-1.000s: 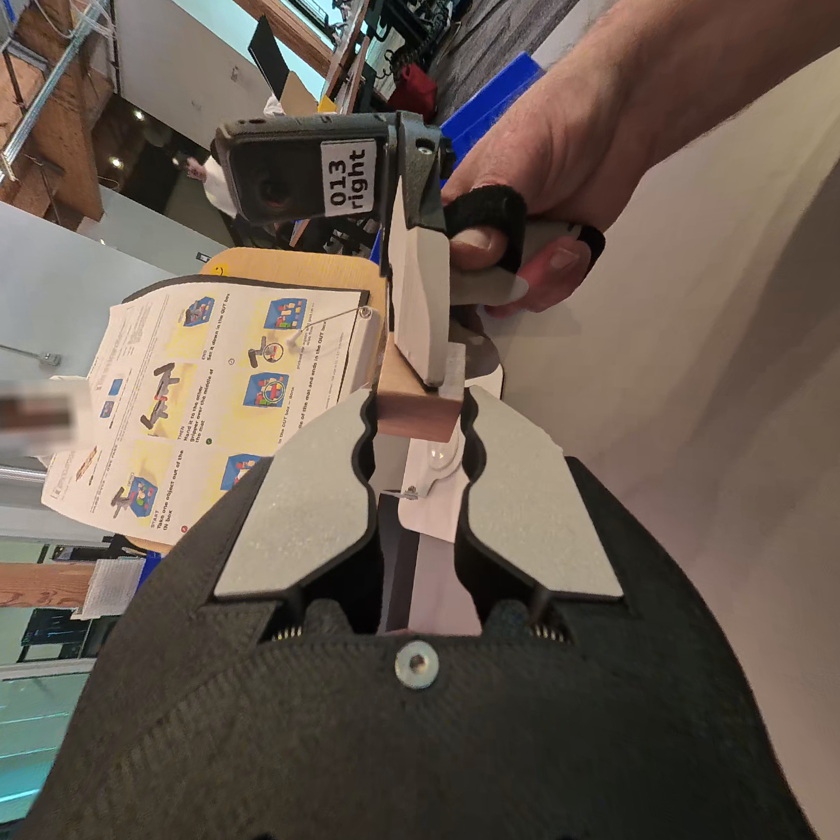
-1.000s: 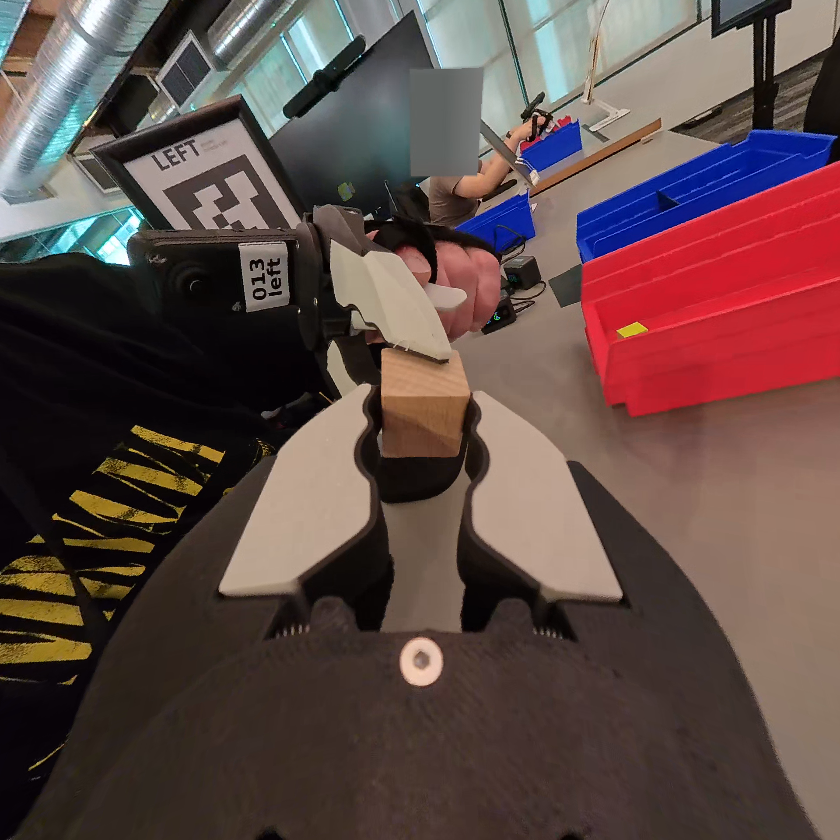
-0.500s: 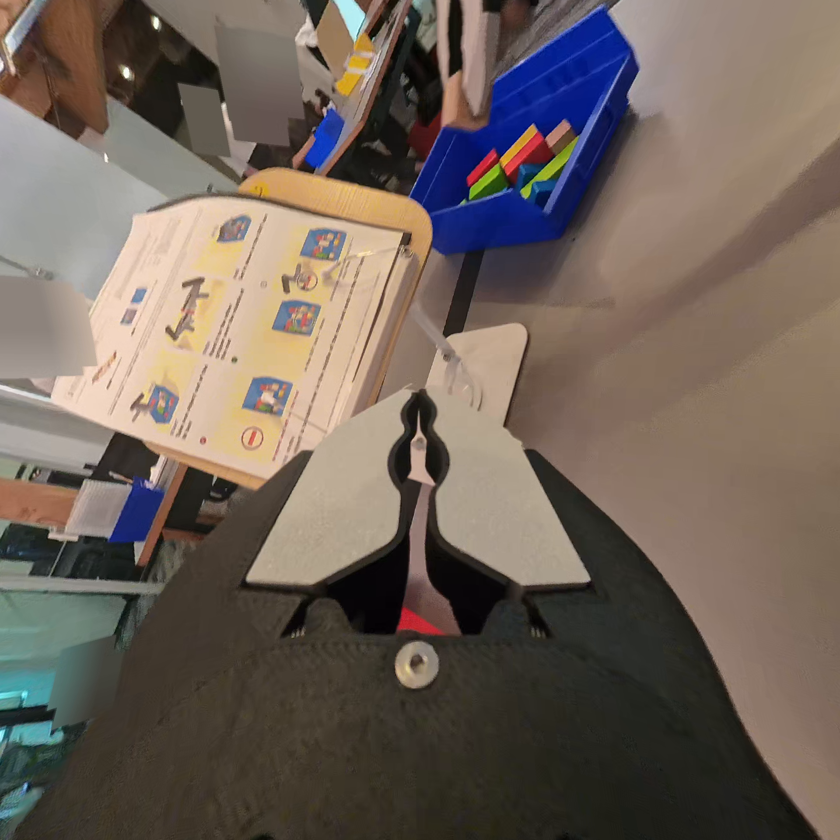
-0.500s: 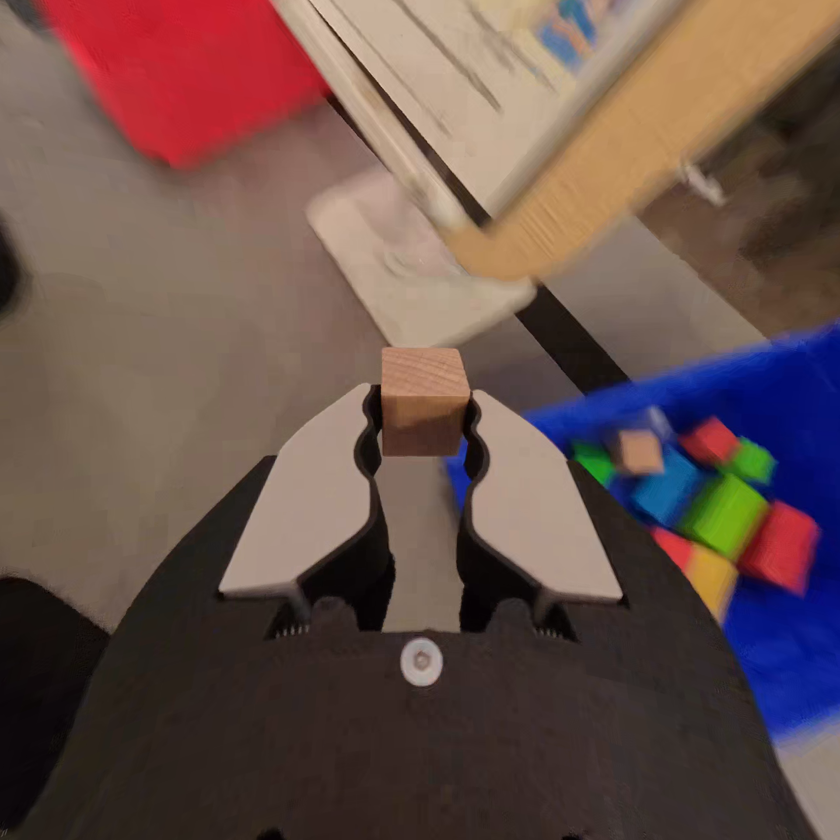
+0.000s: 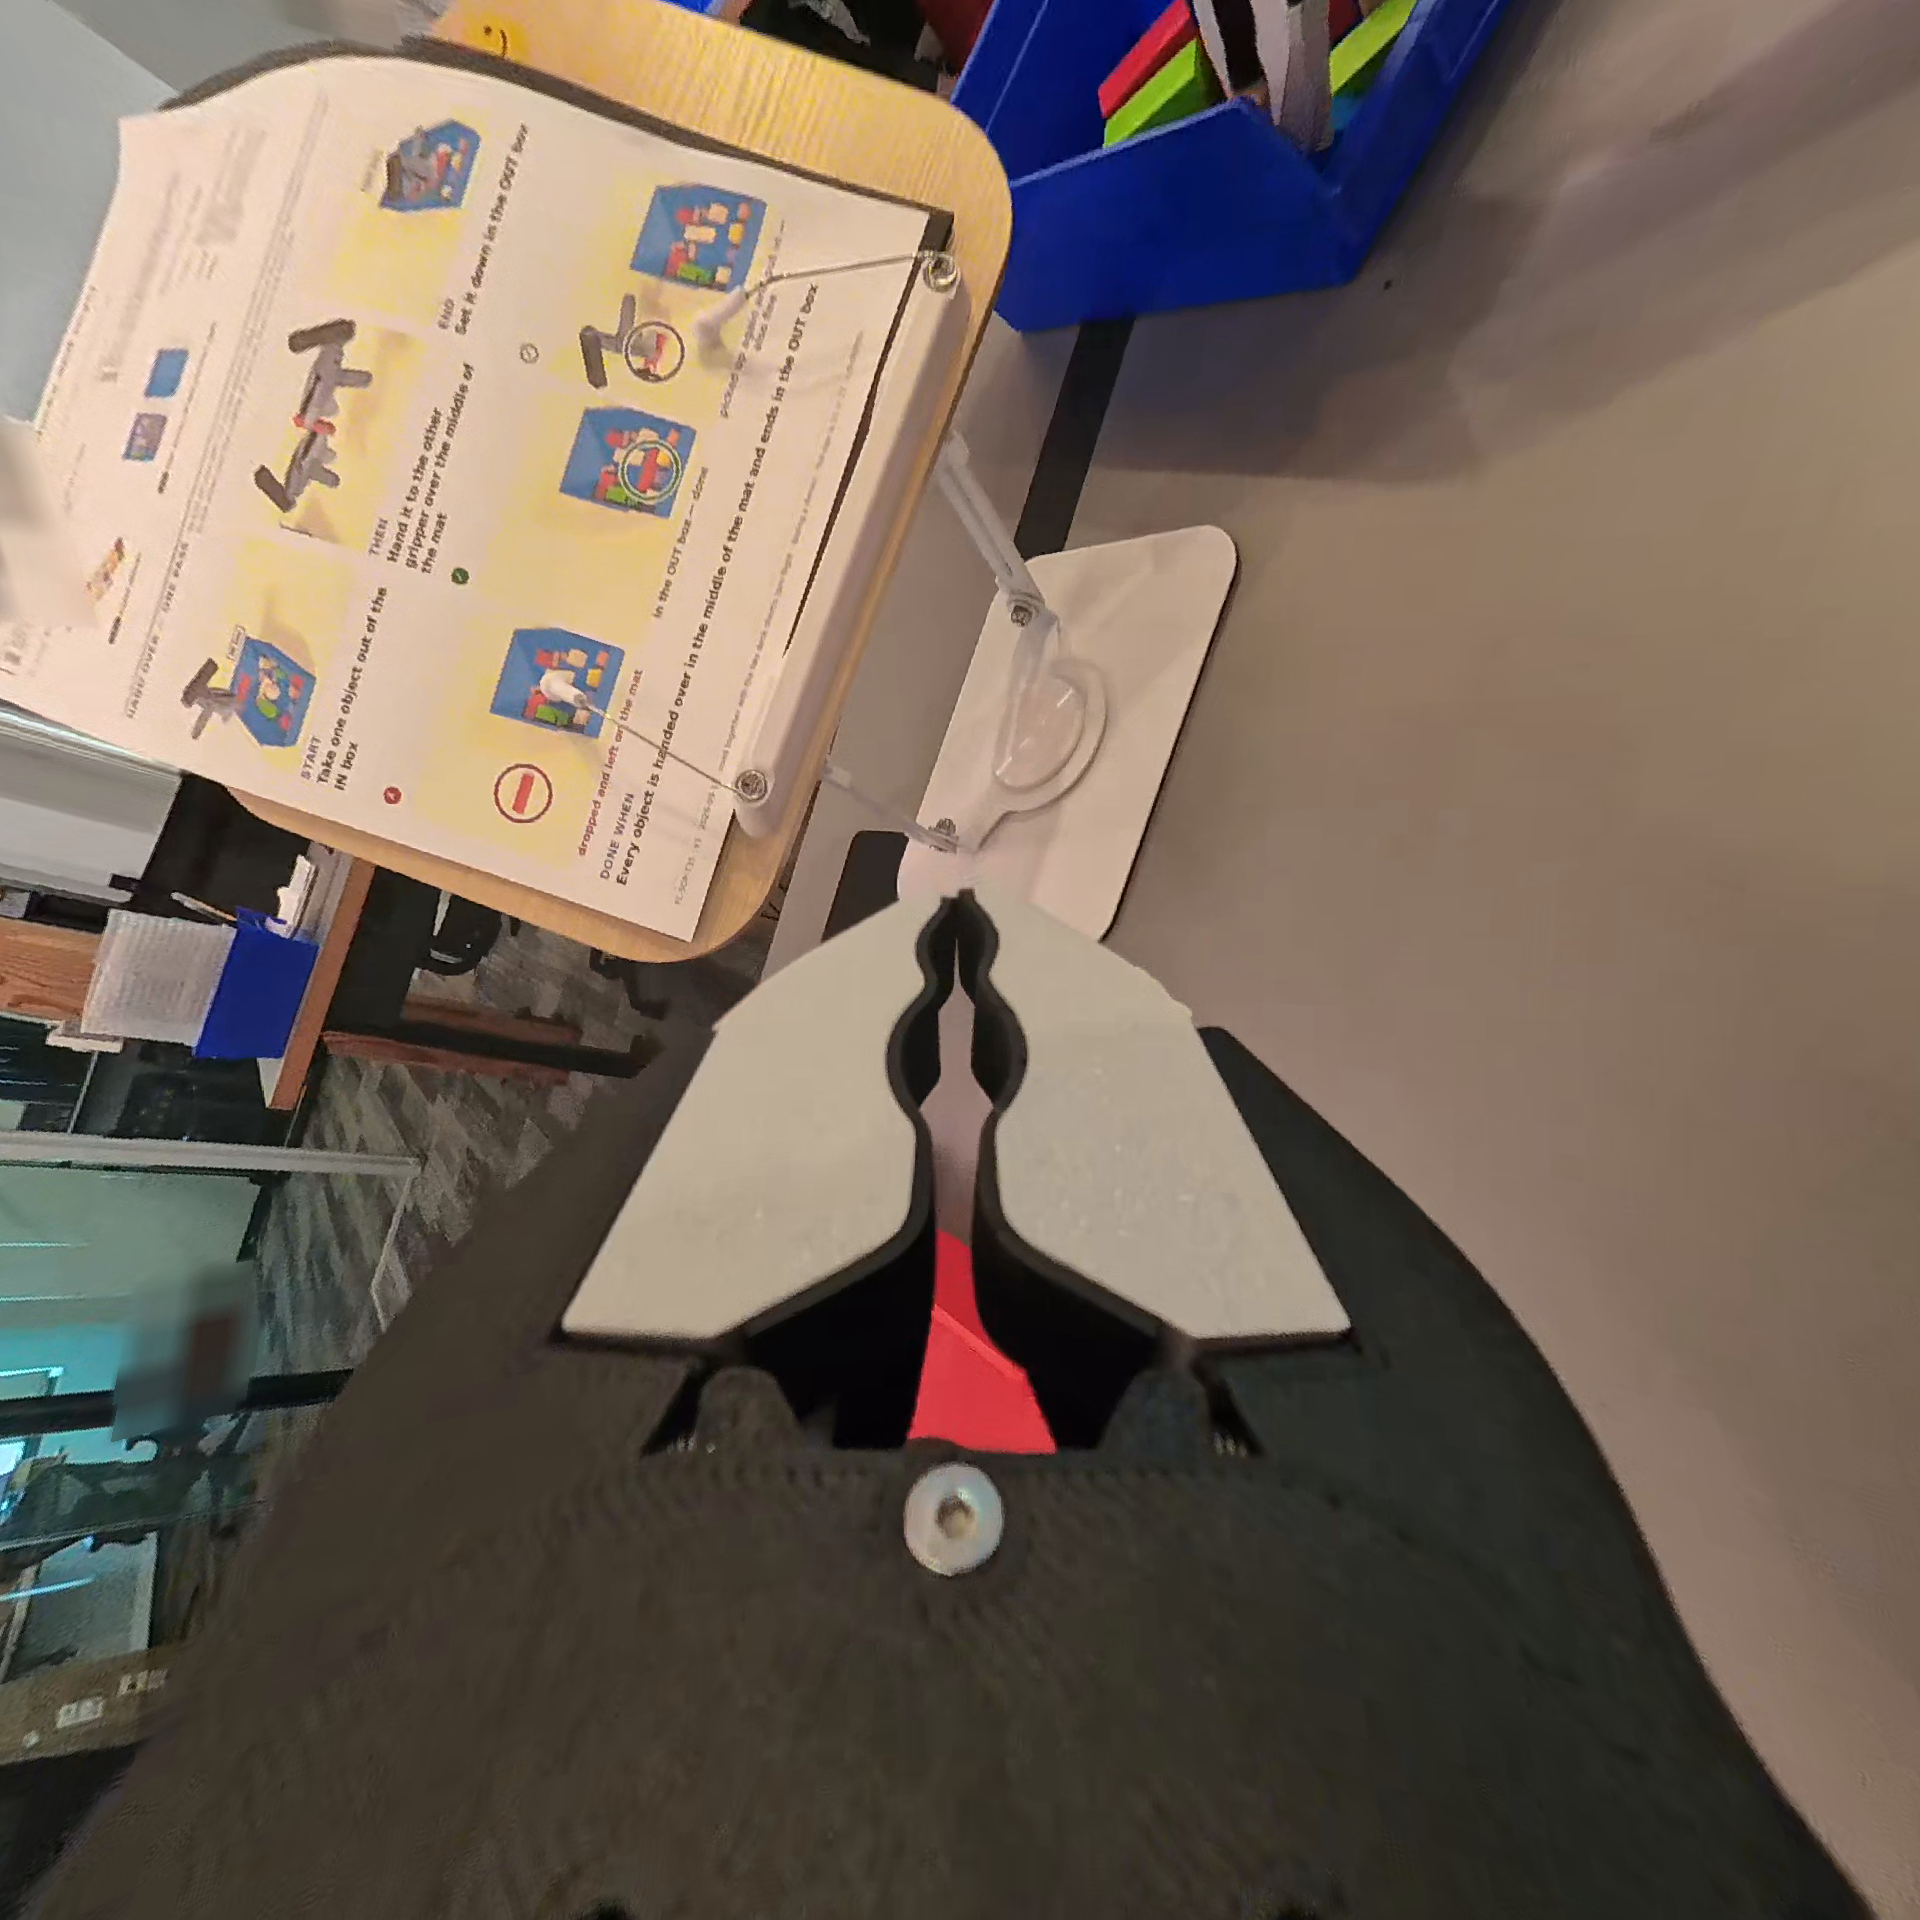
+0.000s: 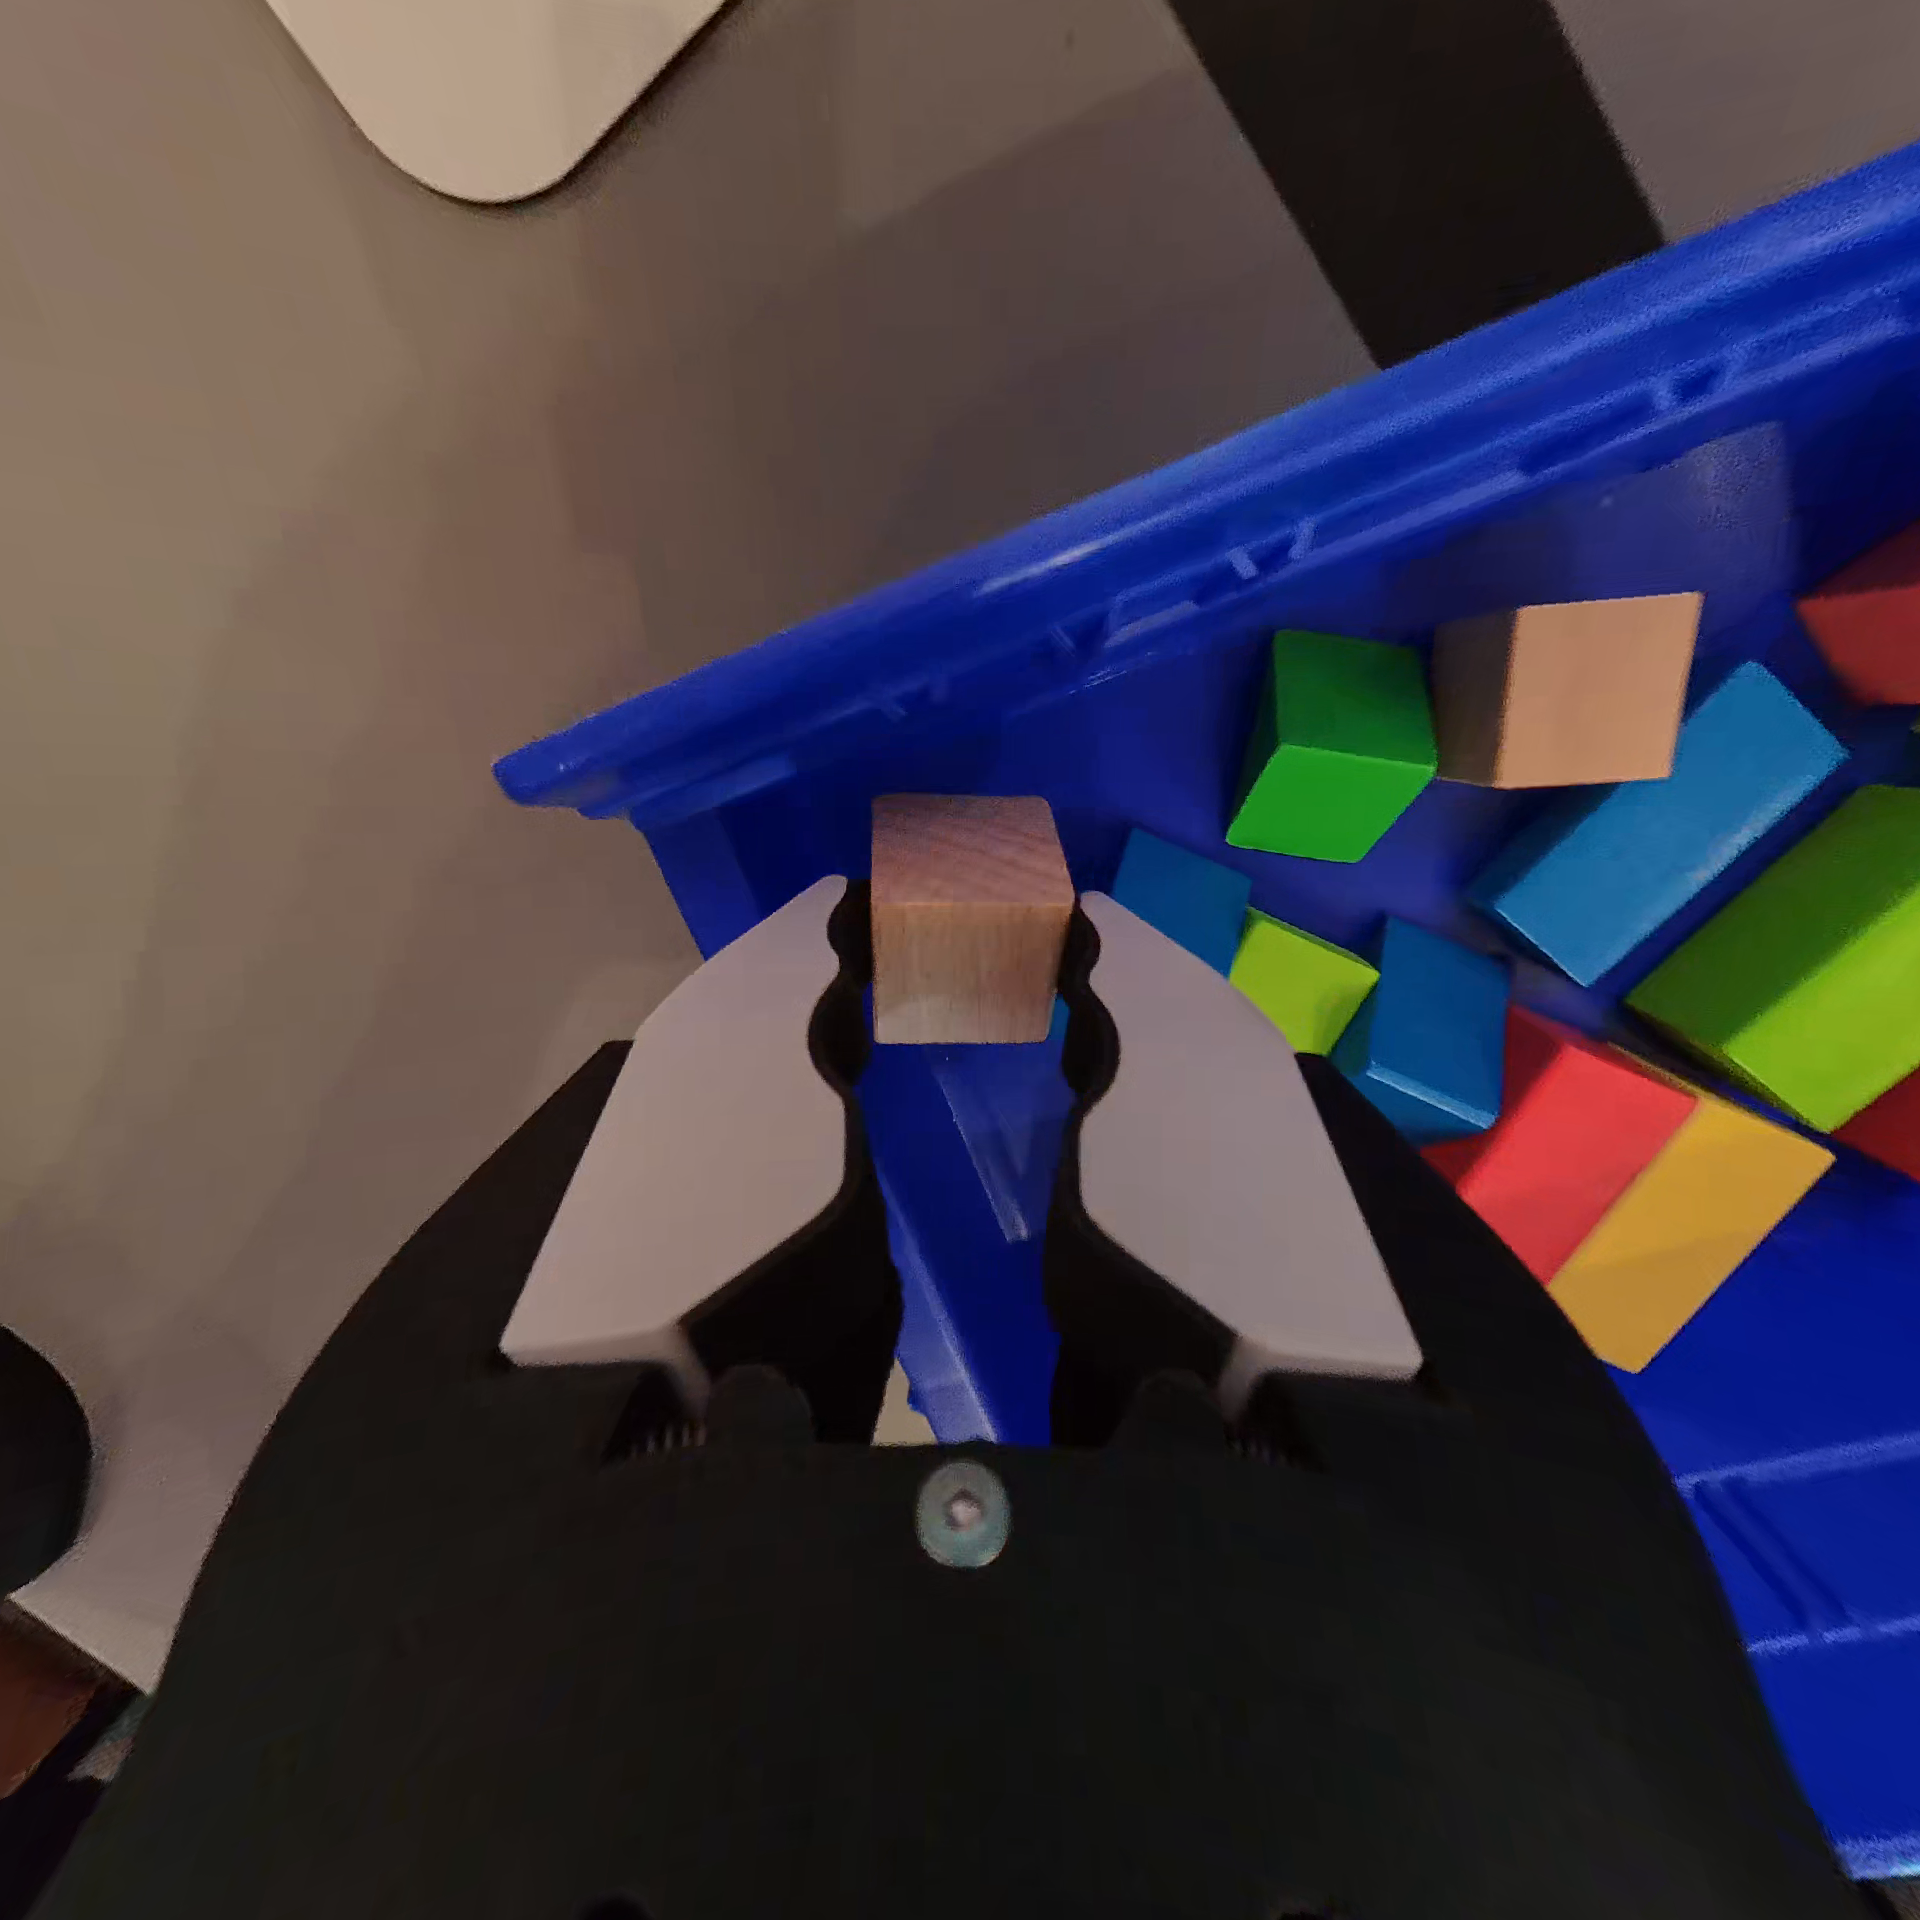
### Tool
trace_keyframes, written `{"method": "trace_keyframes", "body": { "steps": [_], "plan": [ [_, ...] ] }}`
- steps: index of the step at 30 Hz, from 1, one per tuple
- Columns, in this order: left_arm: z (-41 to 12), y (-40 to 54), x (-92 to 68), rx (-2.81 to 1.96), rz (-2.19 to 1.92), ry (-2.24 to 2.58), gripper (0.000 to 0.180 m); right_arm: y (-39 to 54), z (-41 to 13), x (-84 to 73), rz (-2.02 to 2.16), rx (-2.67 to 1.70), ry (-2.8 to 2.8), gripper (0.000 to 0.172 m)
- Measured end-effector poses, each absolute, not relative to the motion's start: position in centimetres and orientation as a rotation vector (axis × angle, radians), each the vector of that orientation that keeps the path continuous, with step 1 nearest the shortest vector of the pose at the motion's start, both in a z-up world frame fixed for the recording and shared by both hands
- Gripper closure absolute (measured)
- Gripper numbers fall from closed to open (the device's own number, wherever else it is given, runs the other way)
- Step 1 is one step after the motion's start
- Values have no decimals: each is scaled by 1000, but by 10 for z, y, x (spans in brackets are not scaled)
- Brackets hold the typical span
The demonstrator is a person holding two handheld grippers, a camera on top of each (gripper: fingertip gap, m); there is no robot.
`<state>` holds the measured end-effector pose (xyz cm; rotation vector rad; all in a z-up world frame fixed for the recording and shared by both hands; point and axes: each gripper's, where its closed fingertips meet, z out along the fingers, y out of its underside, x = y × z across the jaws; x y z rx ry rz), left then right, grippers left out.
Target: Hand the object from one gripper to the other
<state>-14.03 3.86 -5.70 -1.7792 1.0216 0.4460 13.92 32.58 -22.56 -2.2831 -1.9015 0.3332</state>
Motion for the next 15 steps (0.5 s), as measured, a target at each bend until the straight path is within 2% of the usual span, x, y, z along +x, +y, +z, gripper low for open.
{"method": "trace_keyframes", "body": {
  "steps": [15],
  "plan": [
    [-78,40,-188,-1955,498,947,177,330,-260,143,67,-2399,-2100,139]
  ]
}}
